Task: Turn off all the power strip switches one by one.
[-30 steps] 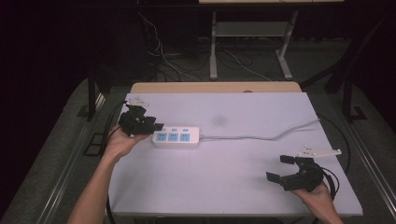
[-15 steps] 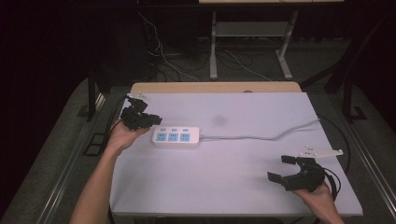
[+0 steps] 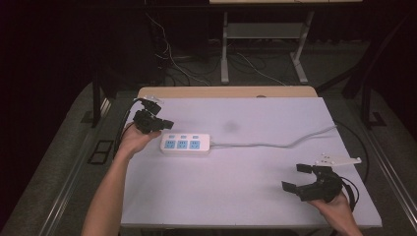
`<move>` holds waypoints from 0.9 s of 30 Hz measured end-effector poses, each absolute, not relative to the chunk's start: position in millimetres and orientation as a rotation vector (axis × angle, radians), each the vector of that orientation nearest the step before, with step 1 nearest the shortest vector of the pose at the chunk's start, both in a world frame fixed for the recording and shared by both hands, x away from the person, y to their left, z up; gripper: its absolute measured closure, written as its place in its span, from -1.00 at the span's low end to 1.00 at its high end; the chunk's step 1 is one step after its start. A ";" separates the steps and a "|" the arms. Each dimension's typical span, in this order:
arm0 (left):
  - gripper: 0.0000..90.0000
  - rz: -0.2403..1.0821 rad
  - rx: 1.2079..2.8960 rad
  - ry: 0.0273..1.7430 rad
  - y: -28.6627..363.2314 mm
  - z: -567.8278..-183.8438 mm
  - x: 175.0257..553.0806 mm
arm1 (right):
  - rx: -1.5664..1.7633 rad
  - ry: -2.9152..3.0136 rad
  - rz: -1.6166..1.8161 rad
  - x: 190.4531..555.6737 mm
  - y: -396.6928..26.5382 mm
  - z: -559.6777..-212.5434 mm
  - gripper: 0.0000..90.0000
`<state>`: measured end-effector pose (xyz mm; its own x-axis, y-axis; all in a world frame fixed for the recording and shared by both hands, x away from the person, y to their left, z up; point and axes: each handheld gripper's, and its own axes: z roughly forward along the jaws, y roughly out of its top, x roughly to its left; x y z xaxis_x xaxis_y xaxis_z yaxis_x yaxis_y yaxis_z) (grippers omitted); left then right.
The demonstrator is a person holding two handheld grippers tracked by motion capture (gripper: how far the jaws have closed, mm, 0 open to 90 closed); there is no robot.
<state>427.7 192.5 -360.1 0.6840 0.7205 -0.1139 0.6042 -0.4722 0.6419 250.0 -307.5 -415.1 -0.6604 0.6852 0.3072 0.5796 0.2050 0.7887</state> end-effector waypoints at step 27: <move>0.98 0.202 2.317 1.056 188.1 -390.7 442.2 | 1.236 2.357 1.446 250.0 -309.3 -416.3 -0.99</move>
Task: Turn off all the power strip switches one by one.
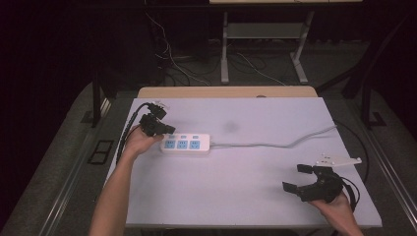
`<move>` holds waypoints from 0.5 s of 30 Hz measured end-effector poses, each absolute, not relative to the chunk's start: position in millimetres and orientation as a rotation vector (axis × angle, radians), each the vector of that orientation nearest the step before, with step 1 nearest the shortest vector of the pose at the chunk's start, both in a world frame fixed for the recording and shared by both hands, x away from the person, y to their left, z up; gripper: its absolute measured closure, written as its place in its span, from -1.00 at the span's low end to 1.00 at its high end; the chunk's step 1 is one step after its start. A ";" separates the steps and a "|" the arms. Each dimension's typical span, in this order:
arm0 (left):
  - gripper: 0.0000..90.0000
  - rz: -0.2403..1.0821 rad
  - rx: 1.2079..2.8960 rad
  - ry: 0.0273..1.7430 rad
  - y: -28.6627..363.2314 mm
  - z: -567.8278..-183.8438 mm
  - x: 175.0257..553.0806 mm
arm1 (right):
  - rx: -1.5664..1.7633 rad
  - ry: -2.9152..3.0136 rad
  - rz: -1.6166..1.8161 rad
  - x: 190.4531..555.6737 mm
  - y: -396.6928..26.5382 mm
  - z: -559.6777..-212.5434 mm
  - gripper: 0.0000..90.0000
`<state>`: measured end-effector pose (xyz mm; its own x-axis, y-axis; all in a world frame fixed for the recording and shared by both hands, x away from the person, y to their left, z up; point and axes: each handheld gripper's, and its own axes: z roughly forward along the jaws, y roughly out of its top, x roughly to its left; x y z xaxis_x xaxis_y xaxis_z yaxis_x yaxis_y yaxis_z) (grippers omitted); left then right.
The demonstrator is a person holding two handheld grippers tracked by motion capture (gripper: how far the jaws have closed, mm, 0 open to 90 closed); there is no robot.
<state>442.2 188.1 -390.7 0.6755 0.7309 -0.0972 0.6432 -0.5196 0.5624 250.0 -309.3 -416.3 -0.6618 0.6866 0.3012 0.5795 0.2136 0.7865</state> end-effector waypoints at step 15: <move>0.98 0.192 2.353 1.090 186.9 -400.9 445.5 | 1.236 2.357 1.445 249.8 -310.6 -416.3 -0.99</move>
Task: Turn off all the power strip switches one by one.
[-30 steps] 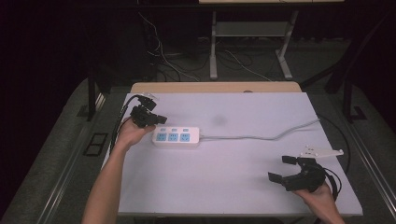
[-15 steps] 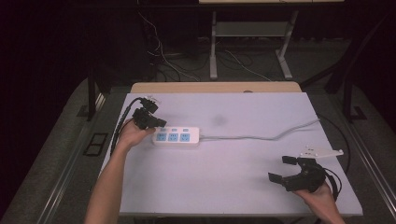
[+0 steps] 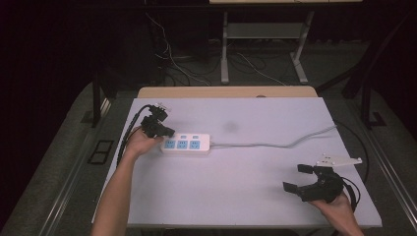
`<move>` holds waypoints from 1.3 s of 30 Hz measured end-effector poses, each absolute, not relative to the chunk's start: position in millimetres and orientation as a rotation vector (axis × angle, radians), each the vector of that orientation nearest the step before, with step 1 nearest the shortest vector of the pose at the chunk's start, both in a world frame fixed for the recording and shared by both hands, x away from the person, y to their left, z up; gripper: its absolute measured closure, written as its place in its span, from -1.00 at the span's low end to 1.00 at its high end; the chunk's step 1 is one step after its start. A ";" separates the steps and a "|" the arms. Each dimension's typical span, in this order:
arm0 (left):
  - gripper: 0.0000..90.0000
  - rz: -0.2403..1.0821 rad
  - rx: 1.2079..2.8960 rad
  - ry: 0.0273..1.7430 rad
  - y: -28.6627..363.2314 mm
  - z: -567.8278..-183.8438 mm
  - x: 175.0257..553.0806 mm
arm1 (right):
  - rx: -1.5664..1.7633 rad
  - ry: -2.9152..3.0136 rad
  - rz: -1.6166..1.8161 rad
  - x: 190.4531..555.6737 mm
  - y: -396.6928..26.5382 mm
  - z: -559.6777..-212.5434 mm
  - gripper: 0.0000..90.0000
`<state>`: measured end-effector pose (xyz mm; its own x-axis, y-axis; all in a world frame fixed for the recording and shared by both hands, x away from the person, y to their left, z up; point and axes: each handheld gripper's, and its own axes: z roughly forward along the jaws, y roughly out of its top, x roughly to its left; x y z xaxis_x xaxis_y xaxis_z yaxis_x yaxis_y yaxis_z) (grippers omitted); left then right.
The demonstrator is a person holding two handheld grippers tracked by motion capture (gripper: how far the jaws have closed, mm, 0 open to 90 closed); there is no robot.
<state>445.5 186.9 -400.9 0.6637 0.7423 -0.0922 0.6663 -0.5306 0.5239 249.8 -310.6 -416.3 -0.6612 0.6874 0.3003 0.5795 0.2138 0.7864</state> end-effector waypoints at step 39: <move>0.99 0.184 2.325 1.114 181.9 -404.1 443.6 | 1.243 2.335 1.446 249.1 -315.6 -415.2 -0.99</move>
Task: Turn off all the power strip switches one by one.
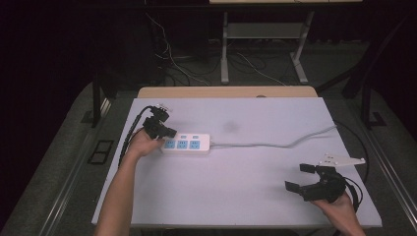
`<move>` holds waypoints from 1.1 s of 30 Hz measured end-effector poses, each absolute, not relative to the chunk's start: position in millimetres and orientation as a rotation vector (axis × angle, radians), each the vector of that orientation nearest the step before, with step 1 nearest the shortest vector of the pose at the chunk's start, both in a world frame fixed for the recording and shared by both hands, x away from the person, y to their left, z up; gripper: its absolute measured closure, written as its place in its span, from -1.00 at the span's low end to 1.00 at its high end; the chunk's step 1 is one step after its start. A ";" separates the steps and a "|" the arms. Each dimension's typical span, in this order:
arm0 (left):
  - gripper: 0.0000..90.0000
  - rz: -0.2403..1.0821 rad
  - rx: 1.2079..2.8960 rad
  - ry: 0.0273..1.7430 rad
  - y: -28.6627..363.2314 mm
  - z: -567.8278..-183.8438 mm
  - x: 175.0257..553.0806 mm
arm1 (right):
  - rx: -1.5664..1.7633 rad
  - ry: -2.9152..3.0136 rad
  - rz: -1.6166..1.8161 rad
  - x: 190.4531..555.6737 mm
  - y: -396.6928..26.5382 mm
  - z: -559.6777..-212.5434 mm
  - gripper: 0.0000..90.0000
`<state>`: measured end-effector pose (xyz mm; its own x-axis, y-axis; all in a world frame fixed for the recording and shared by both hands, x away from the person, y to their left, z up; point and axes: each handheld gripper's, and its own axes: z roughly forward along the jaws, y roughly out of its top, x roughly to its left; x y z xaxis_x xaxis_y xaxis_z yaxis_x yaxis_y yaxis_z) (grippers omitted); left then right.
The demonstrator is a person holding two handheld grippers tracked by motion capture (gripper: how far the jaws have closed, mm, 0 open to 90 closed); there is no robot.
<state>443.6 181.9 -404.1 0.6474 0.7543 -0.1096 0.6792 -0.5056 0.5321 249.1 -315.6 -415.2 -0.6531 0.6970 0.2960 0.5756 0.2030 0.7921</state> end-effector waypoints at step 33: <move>0.99 0.211 2.270 1.009 185.6 -371.5 431.4 | 1.268 2.312 1.464 249.6 -320.5 -415.4 -0.99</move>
<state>431.4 185.6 -371.5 0.6929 0.7133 -0.1058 0.6110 -0.5029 0.6114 249.6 -320.5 -415.4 -0.6402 0.7027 0.3105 0.5813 0.1787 0.7938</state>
